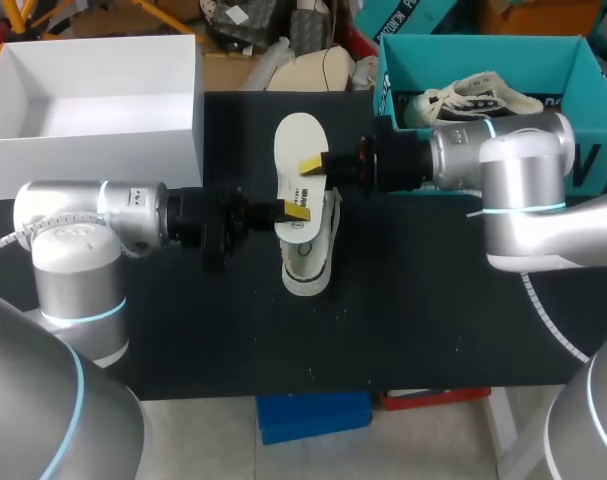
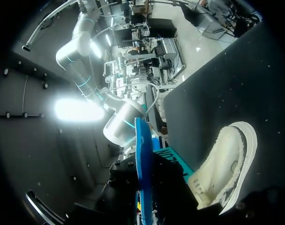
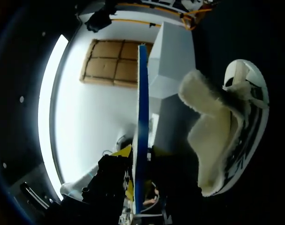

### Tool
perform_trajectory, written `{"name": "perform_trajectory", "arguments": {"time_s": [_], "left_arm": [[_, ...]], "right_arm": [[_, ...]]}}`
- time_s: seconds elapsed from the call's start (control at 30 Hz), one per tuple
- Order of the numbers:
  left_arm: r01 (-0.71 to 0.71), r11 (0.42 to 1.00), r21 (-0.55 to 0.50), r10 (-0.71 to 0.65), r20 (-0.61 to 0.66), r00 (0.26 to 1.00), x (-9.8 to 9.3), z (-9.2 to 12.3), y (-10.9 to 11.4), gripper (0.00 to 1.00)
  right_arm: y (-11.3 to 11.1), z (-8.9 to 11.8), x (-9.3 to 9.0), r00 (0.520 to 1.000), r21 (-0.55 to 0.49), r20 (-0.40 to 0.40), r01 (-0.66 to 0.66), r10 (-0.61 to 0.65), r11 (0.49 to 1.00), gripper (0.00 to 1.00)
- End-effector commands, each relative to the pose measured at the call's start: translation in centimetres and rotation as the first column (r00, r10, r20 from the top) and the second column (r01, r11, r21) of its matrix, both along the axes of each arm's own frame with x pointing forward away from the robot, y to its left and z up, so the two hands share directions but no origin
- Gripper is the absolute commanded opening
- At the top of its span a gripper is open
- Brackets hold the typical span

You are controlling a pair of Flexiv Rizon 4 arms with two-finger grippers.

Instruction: Take the shoe out of the shoebox, open the shoe tongue, remove and reinsert the insole, then place the shoe into the shoebox

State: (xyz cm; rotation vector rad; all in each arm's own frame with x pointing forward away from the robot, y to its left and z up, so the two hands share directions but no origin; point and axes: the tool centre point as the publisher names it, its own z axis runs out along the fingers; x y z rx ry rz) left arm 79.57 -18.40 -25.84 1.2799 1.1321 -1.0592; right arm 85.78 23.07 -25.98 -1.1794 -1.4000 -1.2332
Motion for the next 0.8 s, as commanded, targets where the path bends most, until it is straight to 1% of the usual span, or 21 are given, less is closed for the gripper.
{"name": "perform_trajectory", "arguments": {"time_s": [0.03,0.43,0.47,0.5,0.53,0.63,0.8], "left_arm": [[-0.006,1.0,0.003,0.006,0.003,1.0,-0.1,0.0,-0.1,0.0],[-0.006,1.0,0.003,0.006,0.003,1.0,-0.1,0.0,-0.1,0.0],[-0.006,1.0,0.003,0.006,0.003,1.0,-0.1,0.0,-0.1,0.04],[-0.016,1.0,0.007,0.016,0.006,1.0,0.0,0.2,-0.1,1.0],[0.0,1.0,0.01,0.0,0.008,1.0,-0.3,0.4,0.1,1.0],[0.005,0.997,0.076,-0.007,0.029,1.0,-0.9,0.9,1.2,1.0],[-0.055,0.982,0.181,0.044,0.064,0.997,-1.7,1.2,4.3,1.0]], "right_arm": [[0.3,-0.3,0.2,1.0,0.0,0.0,0.003,-0.003,1.0,0.0],[0.3,-0.3,0.2,1.0,-0.006,0.001,0.015,-0.015,1.0,0.0],[0.3,-0.3,0.2,1.0,-0.006,0.001,0.015,-0.015,1.0,0.0],[0.3,-0.3,0.2,1.0,-0.006,0.001,0.015,-0.015,1.0,0.0],[0.3,-0.3,0.2,1.0,-0.006,0.001,0.015,-0.015,1.0,0.0],[0.3,-0.3,0.2,1.0,-0.006,0.001,0.015,-0.015,1.0,0.0],[0.3,-0.3,0.2,1.0,-0.006,0.001,0.015,-0.015,1.0,0.0]]}}
